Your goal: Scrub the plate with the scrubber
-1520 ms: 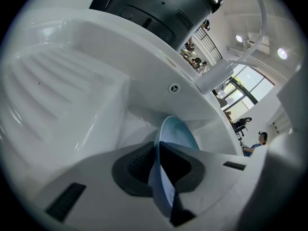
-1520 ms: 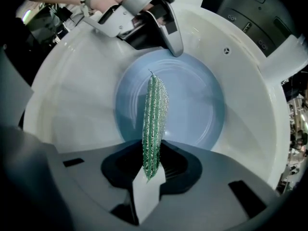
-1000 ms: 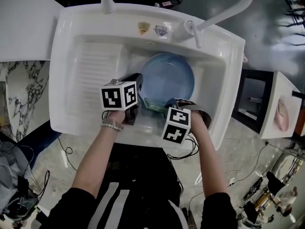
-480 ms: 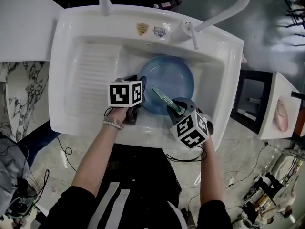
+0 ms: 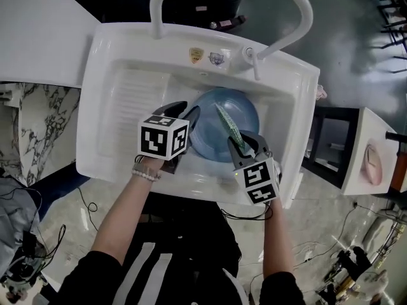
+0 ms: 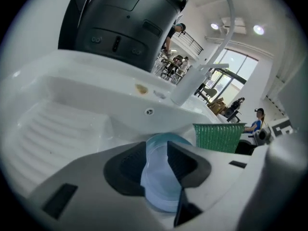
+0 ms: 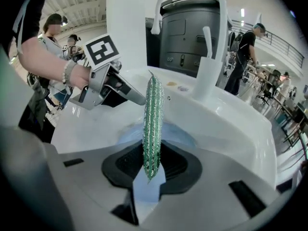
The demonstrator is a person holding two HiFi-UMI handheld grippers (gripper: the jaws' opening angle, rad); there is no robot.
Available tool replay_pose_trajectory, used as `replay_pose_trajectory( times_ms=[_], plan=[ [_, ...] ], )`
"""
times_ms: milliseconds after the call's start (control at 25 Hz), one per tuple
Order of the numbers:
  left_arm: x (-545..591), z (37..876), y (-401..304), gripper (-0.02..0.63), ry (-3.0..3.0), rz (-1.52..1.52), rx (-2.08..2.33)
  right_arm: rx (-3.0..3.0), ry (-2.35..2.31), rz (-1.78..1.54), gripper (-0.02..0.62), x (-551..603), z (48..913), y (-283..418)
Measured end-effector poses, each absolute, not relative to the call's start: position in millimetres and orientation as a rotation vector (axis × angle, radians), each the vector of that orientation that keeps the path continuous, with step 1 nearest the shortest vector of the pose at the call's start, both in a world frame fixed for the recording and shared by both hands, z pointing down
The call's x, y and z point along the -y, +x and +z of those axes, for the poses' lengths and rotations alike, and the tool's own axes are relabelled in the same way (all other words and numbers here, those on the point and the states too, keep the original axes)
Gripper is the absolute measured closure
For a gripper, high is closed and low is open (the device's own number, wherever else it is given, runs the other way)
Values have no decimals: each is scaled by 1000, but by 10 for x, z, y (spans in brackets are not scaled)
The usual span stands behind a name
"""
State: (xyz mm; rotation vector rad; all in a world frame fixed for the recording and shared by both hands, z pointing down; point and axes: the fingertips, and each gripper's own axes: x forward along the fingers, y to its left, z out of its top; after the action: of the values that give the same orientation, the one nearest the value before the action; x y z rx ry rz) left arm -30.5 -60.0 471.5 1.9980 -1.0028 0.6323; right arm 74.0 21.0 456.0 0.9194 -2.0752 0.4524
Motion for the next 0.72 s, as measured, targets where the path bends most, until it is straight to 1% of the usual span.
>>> replay_pose_trajectory(
  times_ms=[40,80,120,160,480,720],
  plan=[
    [627,4596,-309,480,2040,619,1015,2096,958,451,503,-158,4477,731],
    [658,4473,-323,520,2083,604,1037,2119,997,453,503,-109,4390,718],
    [687,4344,-340,587,2127,589,1064,2143,1035,456,503,-68,4298,701],
    [704,4214,-351,606,2172,573,1084,2168,1071,462,503,-37,4199,681],
    [698,3195,-389,606,2405,402,1146,2324,1277,421,503,52,3399,479],
    [611,2653,-507,606,2510,309,1196,2391,1376,365,503,-6,2965,439]
  ],
)
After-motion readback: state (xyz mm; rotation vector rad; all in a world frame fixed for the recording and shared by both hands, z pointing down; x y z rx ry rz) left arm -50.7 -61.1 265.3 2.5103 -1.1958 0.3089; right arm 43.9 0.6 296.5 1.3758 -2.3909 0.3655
